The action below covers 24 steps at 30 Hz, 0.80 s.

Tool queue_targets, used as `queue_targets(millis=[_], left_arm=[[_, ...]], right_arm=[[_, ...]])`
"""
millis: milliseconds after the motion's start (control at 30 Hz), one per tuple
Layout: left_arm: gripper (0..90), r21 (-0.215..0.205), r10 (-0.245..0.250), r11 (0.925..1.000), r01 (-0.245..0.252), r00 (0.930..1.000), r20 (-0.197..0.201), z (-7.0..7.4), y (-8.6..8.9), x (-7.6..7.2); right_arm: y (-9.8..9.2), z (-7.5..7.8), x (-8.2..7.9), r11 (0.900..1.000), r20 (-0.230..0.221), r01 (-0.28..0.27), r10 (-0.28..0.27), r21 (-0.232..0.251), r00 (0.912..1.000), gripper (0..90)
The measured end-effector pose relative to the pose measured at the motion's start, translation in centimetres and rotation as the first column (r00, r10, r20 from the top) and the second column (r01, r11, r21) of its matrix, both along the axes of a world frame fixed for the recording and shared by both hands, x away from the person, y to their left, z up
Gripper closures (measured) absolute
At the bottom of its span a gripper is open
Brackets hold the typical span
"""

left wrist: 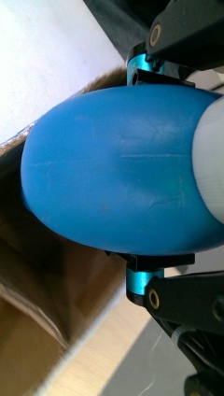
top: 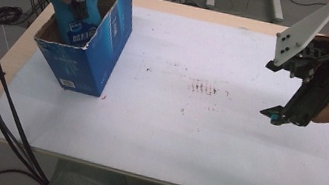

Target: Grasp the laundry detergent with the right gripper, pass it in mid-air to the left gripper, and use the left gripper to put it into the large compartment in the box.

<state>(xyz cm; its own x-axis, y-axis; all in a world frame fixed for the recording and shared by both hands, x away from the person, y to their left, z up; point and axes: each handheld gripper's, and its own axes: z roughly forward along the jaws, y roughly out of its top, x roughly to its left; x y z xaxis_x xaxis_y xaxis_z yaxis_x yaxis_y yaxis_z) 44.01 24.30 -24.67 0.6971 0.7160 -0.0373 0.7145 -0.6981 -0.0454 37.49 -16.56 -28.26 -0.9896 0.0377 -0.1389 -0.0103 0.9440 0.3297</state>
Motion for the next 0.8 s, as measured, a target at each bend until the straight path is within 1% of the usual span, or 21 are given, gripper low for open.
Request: queue_targets(millis=[33, 67, 100, 167, 233, 333, 400, 500, 533, 567, 600, 700, 800], left_arm=[[39.1, 0.0, 0.0, 1.0, 0.0, 1.0, 0.0, 0.0, 0.0, 0.0], [39.1, 0.012, -0.06, 0.9981, 0.06, 0.9981, 0.015, -0.9, -0.3, -0.1], [39.0, 0.021, -0.087, 0.996, 0.087, 0.9961, 0.017, -1.2, -0.4, -0.1], [39.0, 0.03, -0.107, 0.9938, 0.107, 0.9941, 0.014, -2.0, -0.4, -0.1], [39.0, 0.028, -0.13, 0.9911, 0.13, 0.9914, 0.007, -2.6, -0.3, 0.0], [39.0, 0.014, -0.134, 0.9909, 0.134, 0.9909, 0.006, -3.5, 0.0, 0.0], [39.0, 0.017, -0.142, 0.9898, 0.142, 0.9899, 0.002, -4.1, 0.1, 0.0], [38.9, 0.007, -0.15, 0.9887, 0.15, 0.9887, 0.008, -4.8, 0.1, 0.1], [38.9, -0.008, -0.146, 0.9892, 0.147, 0.989, 0.02, -4.8, 0.2, 0.2], [38.9, -0.013, -0.143, 0.9895, 0.144, 0.9894, 0.02, -4.8, 0.2, 0.2], [38.8, -0.009, -0.137, 0.9905, 0.137, 0.9904, 0.013, -4.9, 0.3, 0.3], [38.7, -0.013, -0.137, 0.9905, 0.137, 0.9906, 0.004, -4.9, 0.4, 0.5], [38.3, -0.013, -0.133, 0.991, 0.133, 0.9911, 0.003, -4.8, 0.4, 0.6]], right_arm=[[0.0, 0.0, 0.0, 1.0, 0.0, 0.0, 0.0, 0.0, 1.0, 0.6], [0.1, 0.0, 0.0, 1.0, -0.003, -0.001, 0.001, 0.0, 1.0, 0.6], [0.2, -0.2, 0.0, 1.0, -0.004, -0.003, 0.003, -0.008, 1.0, 0.6], [0.4, -0.3, 0.1, 1.0, -0.007, -0.005, 0.005, -0.009, 1.0, 0.6], [0.4, -0.3, 0.1, 1.0, -0.009, -0.003, 0.003, -0.009, 1.0, 0.7], [0.5, -0.4, 0.2, 1.0, -0.011, -0.002, 0.002, -0.013, 0.9999, 0.7], [0.6, -0.5, 0.3, 1.0, -0.013, -0.004, 0.004, -0.013, 0.9999, 0.7], [0.7, -0.7, 0.4, 1.0, -0.017, -0.005, 0.005, -0.017, 0.9998, 0.7], [0.8, -0.8, 0.4, 1.0, -0.017, -0.005, 0.004, -0.02, 0.9998, 0.6], [0.8, -0.8, 0.4, 1.0, -0.019, -0.005, 0.005, -0.022, 0.9998, 0.7], [0.9, -0.9, 0.4, 1.0, -0.02, -0.004, 0.004, -0.021, 0.9998, 0.7], [0.9, -1.1, 0.5, 1.0, -0.026, -0.002, 0.001, -0.022, 0.9997, 0.7], [0.8, -1.2, 0.5, 1.0, -0.026, -0.001, 0.001, -0.021, 0.9997, 0.7]])
